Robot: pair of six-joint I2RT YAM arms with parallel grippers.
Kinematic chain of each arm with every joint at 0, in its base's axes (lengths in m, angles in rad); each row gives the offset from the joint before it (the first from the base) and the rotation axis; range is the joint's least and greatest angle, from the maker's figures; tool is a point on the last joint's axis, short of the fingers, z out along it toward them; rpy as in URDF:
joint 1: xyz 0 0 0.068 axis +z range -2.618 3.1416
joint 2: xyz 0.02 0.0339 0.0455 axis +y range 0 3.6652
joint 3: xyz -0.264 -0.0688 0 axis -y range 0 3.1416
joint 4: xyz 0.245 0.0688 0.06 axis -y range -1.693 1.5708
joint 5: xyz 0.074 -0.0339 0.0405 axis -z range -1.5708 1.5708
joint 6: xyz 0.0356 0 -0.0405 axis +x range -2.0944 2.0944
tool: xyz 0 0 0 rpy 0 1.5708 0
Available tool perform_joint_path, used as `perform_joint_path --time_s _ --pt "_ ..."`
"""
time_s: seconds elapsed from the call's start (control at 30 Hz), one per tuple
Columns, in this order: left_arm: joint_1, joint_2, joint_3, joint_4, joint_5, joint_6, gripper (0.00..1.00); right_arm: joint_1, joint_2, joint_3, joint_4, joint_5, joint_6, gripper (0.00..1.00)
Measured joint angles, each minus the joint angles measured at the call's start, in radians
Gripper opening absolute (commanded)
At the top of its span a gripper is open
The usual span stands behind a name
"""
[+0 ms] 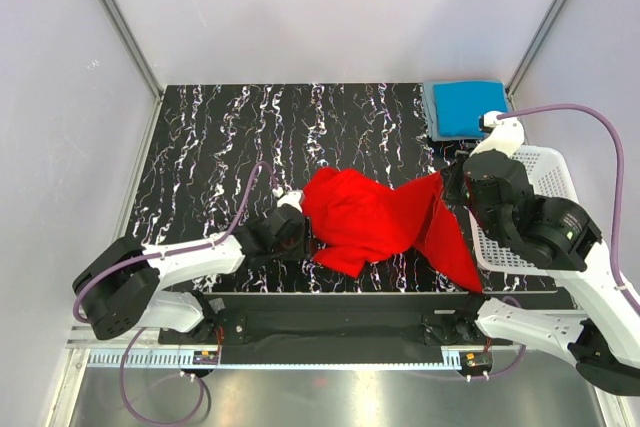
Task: Fold and stack the t-shirts
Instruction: Flatten the tshirt out
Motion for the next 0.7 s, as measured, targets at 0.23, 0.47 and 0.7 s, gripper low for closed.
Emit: perform_joint_path --time_s 0.23,0.47,0.7 --pt "0.000 0.015 -0.001 0.018 0.008 -0.001 0.47 0.000 0.001 -0.003 0.006 0.000 -0.003 0.00" --pt "0.000 0.058 -0.007 0.053 0.023 -0.013 0.39 0.000 0.002 -0.003 0.014 0.000 -0.005 0.00" --pt "0.002 0.081 0.016 0.041 0.019 -0.001 0.23 0.000 0.002 -0.005 0.017 0.000 -0.006 0.00"
